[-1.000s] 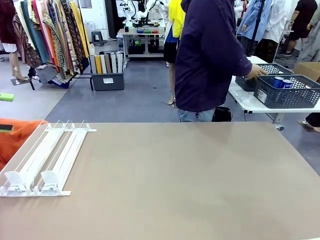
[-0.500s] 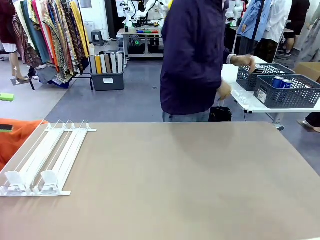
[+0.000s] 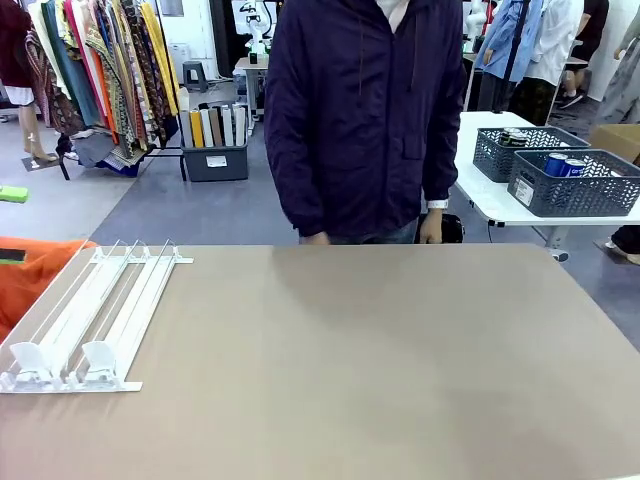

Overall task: Retrieve and store the cans from the dispenser.
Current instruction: Pick up one can from the Automatic Can Dispenser and place it in the middle of the table.

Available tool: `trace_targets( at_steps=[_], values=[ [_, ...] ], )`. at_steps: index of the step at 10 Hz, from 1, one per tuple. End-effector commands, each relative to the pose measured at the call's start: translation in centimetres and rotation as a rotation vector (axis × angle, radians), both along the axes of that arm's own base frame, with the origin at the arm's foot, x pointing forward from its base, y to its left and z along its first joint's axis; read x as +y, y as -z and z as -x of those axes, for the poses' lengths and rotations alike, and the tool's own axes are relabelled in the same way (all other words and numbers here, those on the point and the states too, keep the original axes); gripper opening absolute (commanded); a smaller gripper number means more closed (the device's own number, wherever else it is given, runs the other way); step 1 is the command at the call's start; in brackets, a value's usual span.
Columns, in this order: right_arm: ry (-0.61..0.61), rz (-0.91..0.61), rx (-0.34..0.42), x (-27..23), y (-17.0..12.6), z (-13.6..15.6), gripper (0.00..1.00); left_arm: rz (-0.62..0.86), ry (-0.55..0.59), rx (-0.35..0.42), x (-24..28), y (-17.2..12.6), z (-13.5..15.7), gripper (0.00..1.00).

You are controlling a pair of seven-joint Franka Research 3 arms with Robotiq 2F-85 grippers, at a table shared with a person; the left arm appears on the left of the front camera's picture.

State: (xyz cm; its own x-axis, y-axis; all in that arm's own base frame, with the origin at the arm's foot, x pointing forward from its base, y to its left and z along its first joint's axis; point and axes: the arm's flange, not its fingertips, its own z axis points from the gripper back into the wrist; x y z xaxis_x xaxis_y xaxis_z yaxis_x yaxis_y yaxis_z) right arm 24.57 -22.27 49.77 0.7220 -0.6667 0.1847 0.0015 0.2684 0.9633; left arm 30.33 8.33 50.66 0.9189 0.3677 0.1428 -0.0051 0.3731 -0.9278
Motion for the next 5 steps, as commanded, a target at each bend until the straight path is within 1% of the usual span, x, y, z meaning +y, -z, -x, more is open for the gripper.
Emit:
trace_targets(
  at_steps=[1,5],
  values=[
    [0.003,-0.006,-0.042,0.11,-0.12,-0.3,1.0,0.017,0.003,-0.019,0.0,-0.05,-0.03,1.0],
    [0.003,-0.006,-0.042,0.11,-0.12,-0.3,1.0,0.017,0.003,-0.019,0.0,-0.05,-0.03,1.0]
  ],
)
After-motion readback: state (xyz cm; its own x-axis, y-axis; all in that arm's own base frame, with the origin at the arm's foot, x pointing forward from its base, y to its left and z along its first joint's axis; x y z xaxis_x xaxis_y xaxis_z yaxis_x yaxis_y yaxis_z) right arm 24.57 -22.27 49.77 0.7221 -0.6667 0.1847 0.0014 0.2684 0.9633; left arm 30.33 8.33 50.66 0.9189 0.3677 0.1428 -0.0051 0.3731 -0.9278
